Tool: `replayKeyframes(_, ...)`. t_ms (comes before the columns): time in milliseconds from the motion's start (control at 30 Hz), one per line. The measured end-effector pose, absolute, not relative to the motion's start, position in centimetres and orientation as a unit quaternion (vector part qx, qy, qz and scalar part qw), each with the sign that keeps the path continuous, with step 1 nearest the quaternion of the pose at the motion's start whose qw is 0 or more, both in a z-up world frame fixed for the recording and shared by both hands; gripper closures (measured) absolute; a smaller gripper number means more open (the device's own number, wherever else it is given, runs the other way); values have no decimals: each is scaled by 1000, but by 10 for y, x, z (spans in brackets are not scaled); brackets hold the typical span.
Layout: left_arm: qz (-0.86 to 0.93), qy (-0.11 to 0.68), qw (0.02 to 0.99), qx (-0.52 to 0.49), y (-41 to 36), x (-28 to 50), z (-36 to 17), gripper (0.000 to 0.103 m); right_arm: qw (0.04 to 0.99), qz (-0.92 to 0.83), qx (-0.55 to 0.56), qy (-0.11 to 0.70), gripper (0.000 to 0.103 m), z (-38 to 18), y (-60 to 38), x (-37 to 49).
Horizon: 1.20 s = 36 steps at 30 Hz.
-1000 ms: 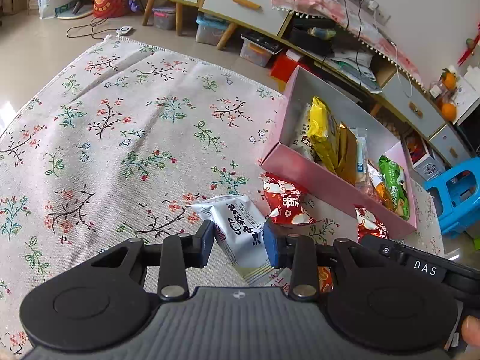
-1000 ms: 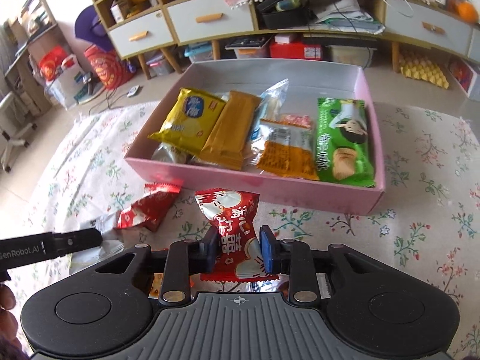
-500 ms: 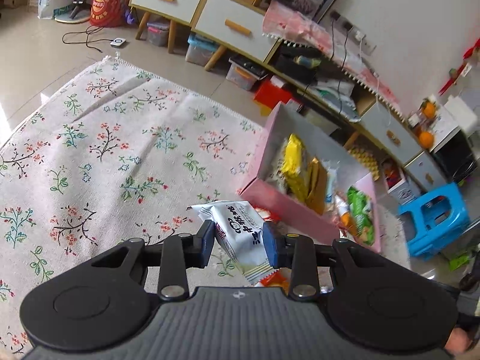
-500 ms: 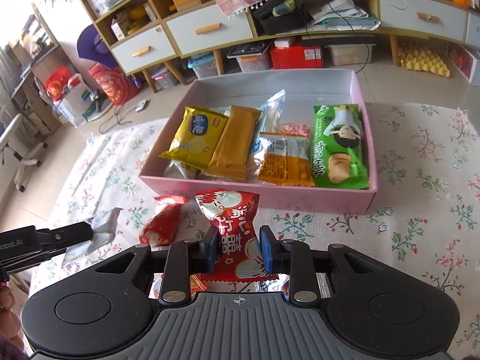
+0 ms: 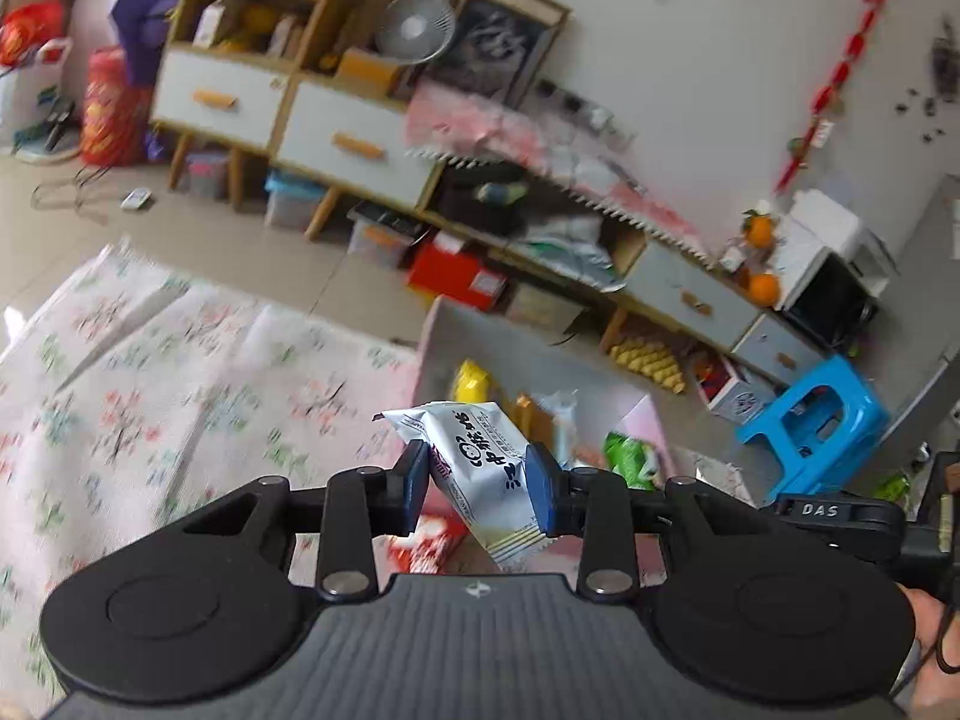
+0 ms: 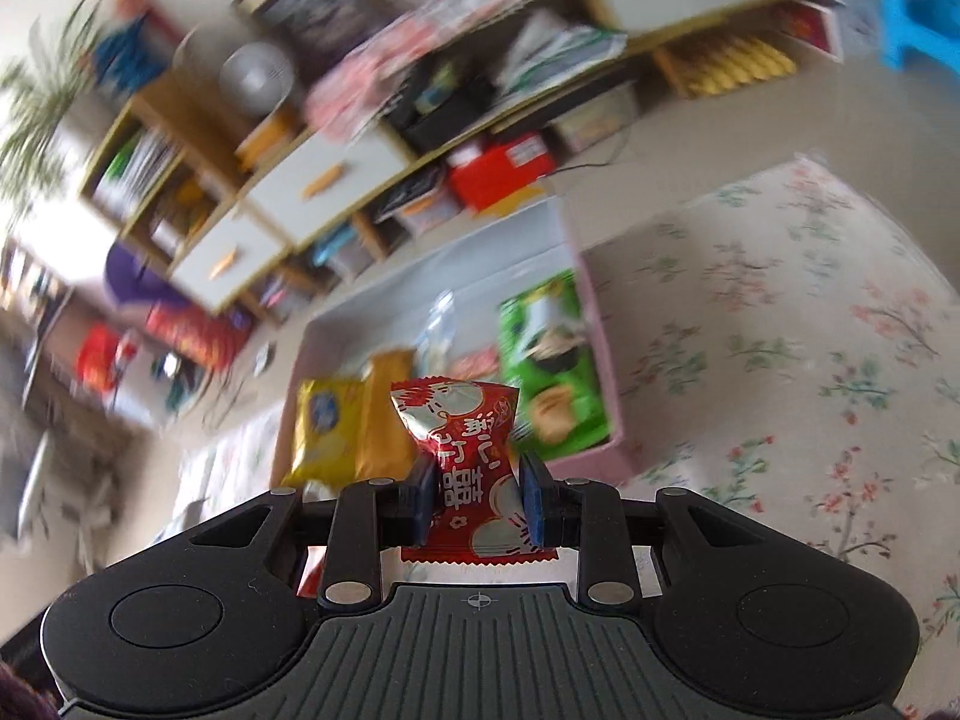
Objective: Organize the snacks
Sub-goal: 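Carry both snacks into the pink box and open both grippers, then withdraw both grippers toward the remaining snacks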
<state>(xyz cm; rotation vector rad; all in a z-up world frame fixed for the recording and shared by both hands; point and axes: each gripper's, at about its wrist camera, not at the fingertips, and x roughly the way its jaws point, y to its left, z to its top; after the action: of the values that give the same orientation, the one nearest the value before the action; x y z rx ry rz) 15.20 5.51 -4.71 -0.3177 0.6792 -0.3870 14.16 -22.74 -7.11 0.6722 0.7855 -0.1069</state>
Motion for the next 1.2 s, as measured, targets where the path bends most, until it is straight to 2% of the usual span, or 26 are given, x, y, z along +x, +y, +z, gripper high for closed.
replayKeyframes(267,-267,297,907,-137,12,195,-48,71,869,-66,333,360,76,-76,-239,157)
replayKeyframes(467,-287,297,909,-57,-42,233,-58,71,872,-50,330,358,75,-77,-240,189)
replayKeyframes(667,-272,309,911,-10,-63,262,-74,71,877,-38,332,346,75,-78,-235,223)
replayKeyframes(733,-259,334,906,-6,-65,267,-84,70,879,-37,341,332,70,-82,-232,229)
replayKeyframes(800,-241,355,903,-13,-58,267,-89,71,879,-37,343,329,48,-87,-228,232)
replayKeyframes(833,-235,355,904,-22,-52,263,-89,69,878,-39,344,330,32,-88,-227,231)
replayKeyframes(867,-234,356,904,-31,-46,258,-88,65,880,-45,336,331,31,-87,-226,229)
replayKeyframes(967,-225,353,907,-50,-26,241,-74,63,890,-53,309,332,31,-75,-228,220)
replayKeyframes(1100,-198,358,910,-74,-4,218,-47,60,880,-49,330,340,31,-59,-234,198)
replayKeyframes(1200,-177,359,912,-86,4,196,-28,53,876,-45,332,347,31,-45,-229,175)
